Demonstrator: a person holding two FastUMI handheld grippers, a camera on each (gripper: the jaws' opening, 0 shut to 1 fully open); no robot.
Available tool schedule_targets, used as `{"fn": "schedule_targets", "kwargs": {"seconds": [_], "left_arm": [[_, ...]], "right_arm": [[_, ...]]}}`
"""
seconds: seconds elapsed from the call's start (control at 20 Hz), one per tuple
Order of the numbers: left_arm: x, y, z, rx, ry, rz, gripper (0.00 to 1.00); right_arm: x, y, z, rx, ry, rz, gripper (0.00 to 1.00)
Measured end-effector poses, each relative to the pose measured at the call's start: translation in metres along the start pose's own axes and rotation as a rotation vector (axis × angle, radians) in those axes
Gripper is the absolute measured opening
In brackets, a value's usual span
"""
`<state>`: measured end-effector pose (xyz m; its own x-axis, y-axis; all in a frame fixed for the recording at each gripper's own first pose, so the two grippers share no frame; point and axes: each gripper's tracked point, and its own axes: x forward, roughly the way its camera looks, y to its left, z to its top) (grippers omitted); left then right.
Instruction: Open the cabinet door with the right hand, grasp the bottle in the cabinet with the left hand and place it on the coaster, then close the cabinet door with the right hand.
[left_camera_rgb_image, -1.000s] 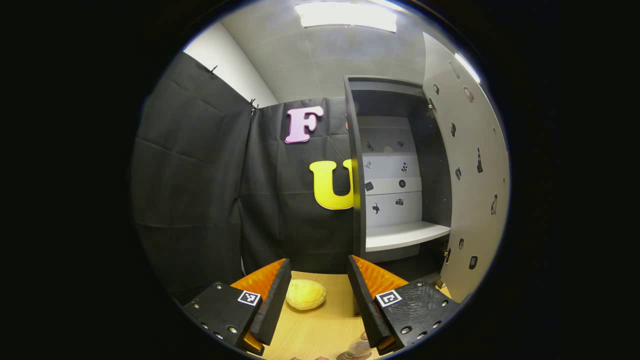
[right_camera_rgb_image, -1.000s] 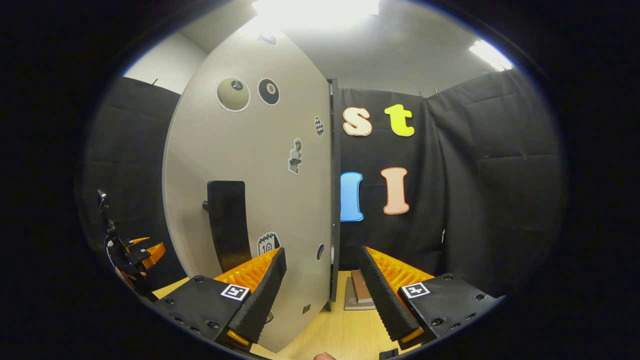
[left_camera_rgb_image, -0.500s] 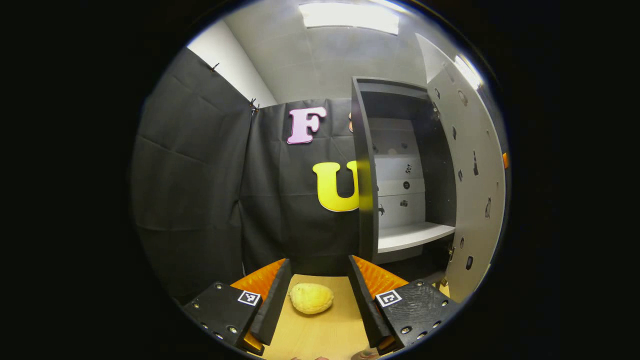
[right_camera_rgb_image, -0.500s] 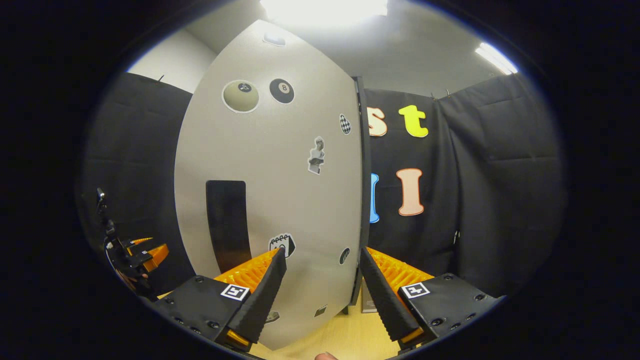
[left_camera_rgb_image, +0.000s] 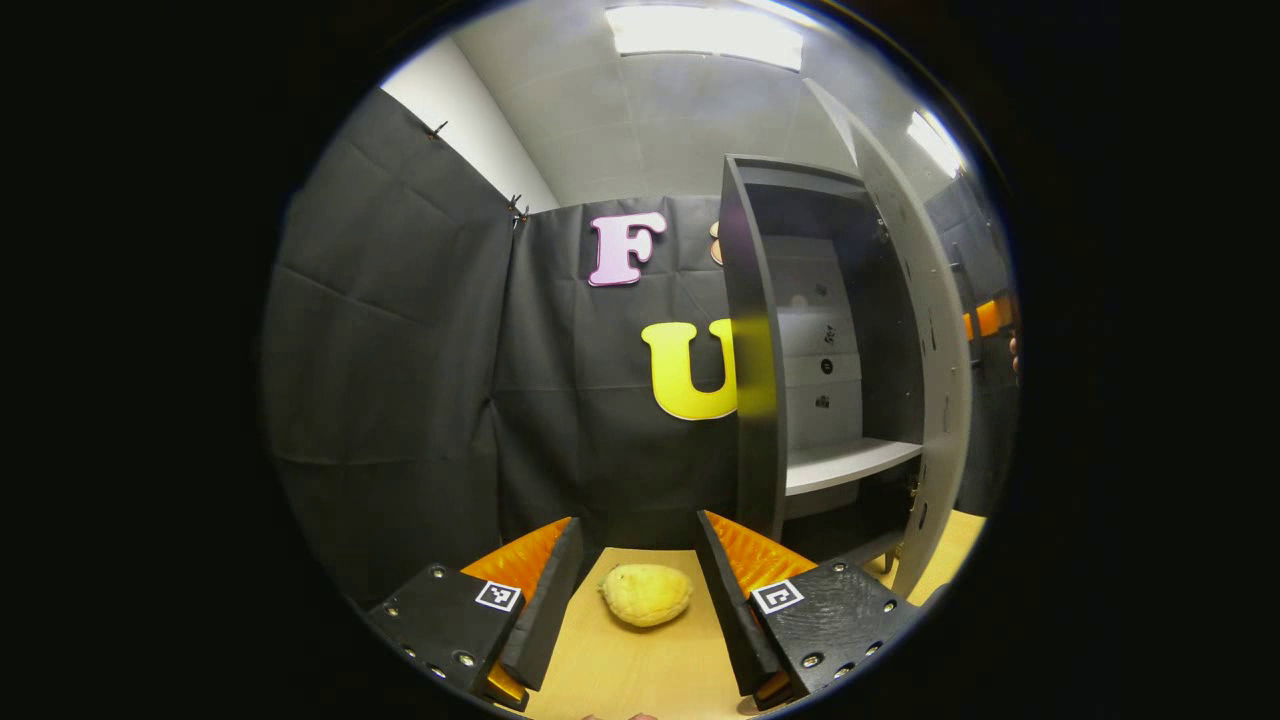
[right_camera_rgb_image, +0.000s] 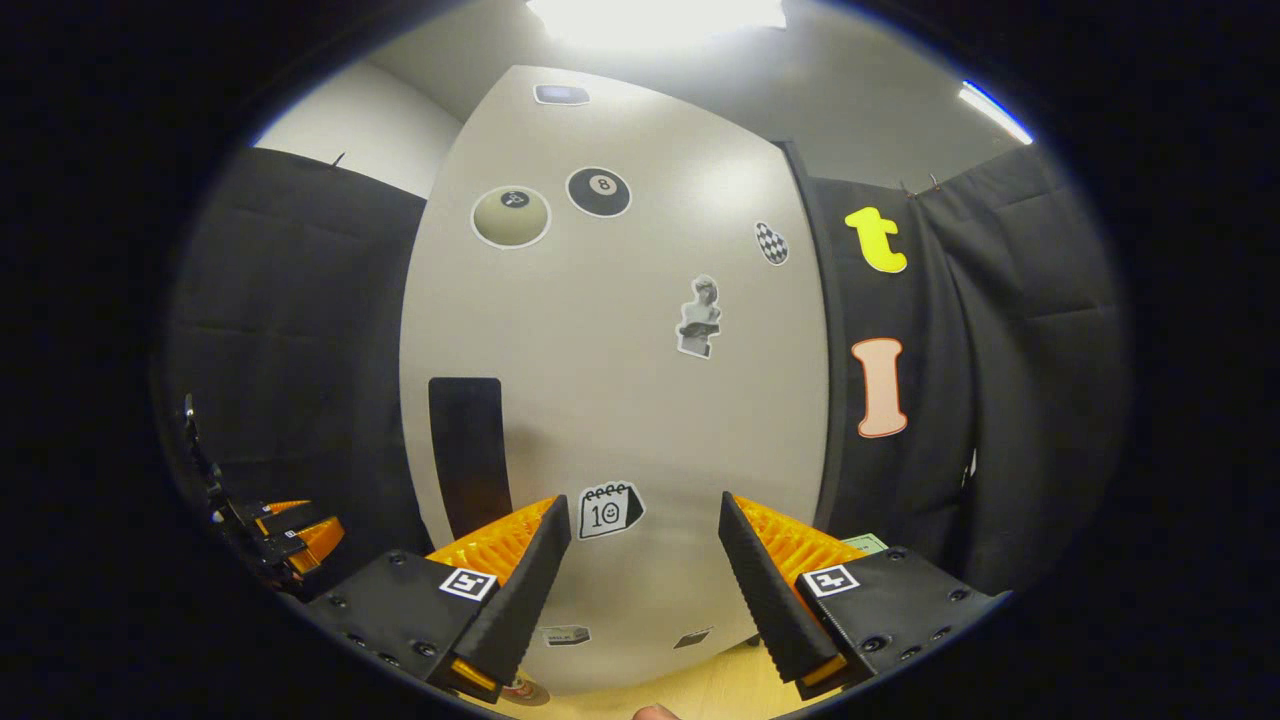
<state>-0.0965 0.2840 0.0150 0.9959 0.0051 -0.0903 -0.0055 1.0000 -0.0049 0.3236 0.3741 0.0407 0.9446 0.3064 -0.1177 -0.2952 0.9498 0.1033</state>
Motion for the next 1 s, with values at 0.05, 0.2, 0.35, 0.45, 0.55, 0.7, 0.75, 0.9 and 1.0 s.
{"fn": "schedule_targets", "kwargs": {"seconds": [0.05,0.2,0.35,0.45,0.55,0.7,0.75,0.9,1.0], "left_arm": [[-0.001,0.004,-0.001,0.001,0.002,0.006,0.65],[-0.004,0.020,-0.008,-0.001,0.013,0.028,0.65],[-0.010,0.039,-0.013,-0.001,0.024,0.056,0.65],[-0.013,0.048,-0.018,0.001,0.033,0.075,0.65],[-0.016,0.055,-0.020,0.000,0.039,0.089,0.65],[-0.020,0.064,-0.021,0.005,0.047,0.101,0.65],[-0.022,0.065,-0.023,0.007,0.050,0.103,0.65],[-0.025,0.068,-0.023,0.010,0.055,0.106,0.65],[-0.026,0.064,-0.024,0.002,0.063,0.104,0.65]], "right_arm": [[0.009,0.006,-0.002,0.000,-0.001,0.004,0.95],[0.030,0.012,-0.009,0.003,0.013,0.014,0.95],[0.037,0.018,-0.009,0.019,0.008,0.022,0.95],[0.042,0.021,-0.009,0.028,0.011,0.024,0.95],[0.046,0.023,-0.009,0.031,0.009,0.021,0.95],[0.052,0.026,-0.010,0.038,0.008,0.011,0.95],[0.055,0.027,-0.010,0.042,0.007,0.008,0.95],[0.061,0.029,-0.011,0.064,0.005,0.003,0.95],[0.066,0.029,-0.013,0.084,0.005,0.001,0.95]]}}
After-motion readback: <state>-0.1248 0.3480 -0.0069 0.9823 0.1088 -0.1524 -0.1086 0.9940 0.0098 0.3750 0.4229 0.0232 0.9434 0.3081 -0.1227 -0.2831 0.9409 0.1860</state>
